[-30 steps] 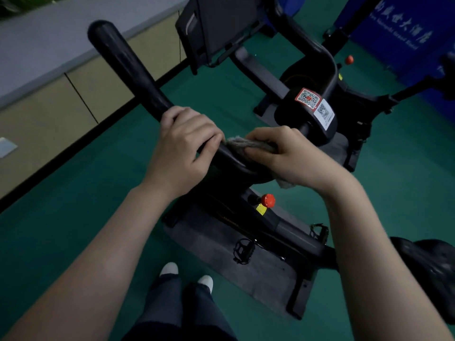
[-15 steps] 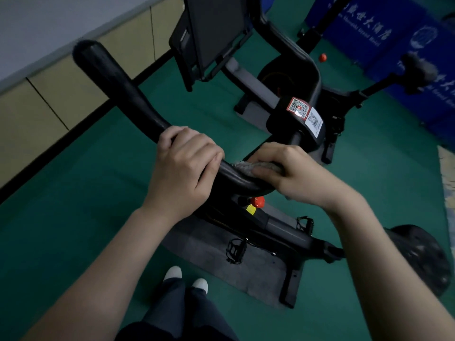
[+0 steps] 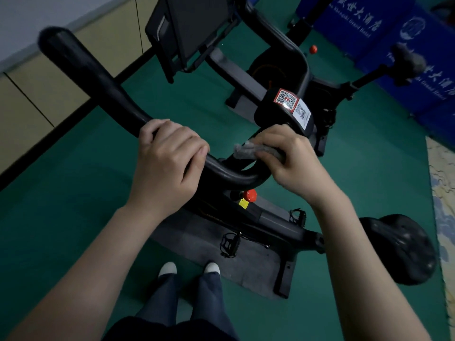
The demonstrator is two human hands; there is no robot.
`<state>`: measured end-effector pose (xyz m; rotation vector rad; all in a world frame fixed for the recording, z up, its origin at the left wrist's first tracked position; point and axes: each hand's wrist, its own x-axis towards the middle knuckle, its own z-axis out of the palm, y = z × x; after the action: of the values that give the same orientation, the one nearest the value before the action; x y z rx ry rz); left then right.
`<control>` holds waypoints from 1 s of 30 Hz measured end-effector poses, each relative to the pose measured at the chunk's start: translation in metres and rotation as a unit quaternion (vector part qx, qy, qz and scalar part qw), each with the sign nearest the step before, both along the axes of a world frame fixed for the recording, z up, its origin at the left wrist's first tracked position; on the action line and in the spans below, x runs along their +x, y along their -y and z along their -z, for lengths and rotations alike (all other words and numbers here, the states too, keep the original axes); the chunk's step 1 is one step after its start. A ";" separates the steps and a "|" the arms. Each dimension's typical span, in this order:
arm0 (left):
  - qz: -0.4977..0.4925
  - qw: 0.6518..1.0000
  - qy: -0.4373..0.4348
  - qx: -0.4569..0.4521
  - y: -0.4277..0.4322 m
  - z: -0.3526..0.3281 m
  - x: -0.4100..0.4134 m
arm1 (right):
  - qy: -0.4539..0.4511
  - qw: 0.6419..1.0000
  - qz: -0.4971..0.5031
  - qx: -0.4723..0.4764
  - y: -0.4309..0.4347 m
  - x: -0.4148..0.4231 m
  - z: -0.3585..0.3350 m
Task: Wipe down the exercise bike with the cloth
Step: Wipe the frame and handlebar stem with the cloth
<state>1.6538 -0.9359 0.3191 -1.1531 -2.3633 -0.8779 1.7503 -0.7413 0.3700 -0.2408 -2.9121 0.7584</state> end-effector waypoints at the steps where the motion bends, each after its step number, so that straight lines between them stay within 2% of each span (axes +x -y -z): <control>1: -0.002 1.000 0.004 -0.002 0.000 -0.001 0.001 | -0.024 0.999 0.022 -0.009 -0.001 0.001 0.002; 6: -0.034 0.999 0.010 -0.029 -0.008 -0.009 0.012 | -0.140 0.987 0.064 -0.044 0.020 0.016 0.027; 15: -0.041 0.998 0.029 -0.036 -0.033 -0.005 0.047 | -0.269 0.948 0.138 -0.098 0.001 0.006 0.042; 20: -0.056 0.998 0.021 -0.028 -0.035 0.000 0.049 | -0.284 0.937 0.148 -0.141 0.001 0.012 0.056; 24: -0.066 0.998 0.013 -0.022 -0.036 0.001 0.049 | -0.297 0.916 0.195 -0.185 -0.012 0.000 0.056; 30: -0.082 0.996 -0.010 -0.019 -0.039 0.003 0.050 | -0.326 0.892 0.211 -0.232 -0.004 0.005 0.066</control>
<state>1.7037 -0.8967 0.3163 -0.9606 -2.4269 -0.7653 1.7551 -0.7373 0.3039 -0.5227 -1.9287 1.1616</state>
